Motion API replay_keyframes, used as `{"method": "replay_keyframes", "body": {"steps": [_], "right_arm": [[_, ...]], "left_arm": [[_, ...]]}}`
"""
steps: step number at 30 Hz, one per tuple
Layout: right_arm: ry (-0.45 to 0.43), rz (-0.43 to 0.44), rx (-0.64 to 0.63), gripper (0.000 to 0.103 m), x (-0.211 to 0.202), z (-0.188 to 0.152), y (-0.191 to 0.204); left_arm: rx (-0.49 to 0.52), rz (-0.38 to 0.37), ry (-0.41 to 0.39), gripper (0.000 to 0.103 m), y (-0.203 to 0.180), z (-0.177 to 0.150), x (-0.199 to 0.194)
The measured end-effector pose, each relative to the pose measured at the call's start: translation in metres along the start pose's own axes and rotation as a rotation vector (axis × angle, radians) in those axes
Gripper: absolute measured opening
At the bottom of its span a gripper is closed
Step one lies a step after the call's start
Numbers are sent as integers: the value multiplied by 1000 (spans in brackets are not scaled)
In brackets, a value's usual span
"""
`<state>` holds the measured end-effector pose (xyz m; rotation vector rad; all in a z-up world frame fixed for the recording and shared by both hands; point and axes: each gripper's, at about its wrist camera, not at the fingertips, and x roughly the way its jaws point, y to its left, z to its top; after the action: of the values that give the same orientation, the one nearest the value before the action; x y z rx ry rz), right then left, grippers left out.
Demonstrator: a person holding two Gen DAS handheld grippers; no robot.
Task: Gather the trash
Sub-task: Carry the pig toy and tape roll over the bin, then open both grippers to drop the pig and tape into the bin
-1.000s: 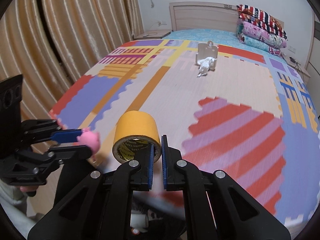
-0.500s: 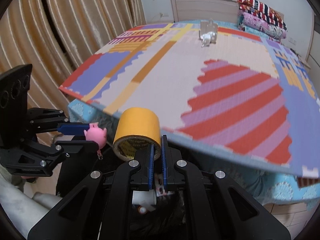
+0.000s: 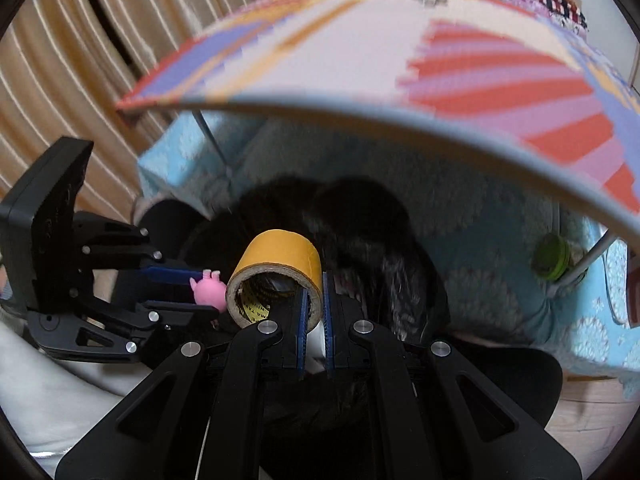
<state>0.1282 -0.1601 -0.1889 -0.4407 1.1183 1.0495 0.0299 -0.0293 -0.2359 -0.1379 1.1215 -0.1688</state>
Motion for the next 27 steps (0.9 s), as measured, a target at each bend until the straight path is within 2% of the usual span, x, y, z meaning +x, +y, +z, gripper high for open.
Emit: {"method": "replay_keyframes", "body": {"steps": [4,10,21,25,27], "right_arm": [[59,26,5,8,20,-9,0],[140,17,-16,8,46,-16,8],[203,7,-33,8,72,-14,14],[213,7,-41,16,80,-12,14],[215,8,-46,16,81,-11,14]], "left_arm": [[13,-13,69,27,-2,-8,22],[56,2,149,27,-6,-15,44],[9,-30,188,27,3,-19,54],[0,-25,190,28,1,-17,54],[-9,-29,176,29,2,-16,50]]}}
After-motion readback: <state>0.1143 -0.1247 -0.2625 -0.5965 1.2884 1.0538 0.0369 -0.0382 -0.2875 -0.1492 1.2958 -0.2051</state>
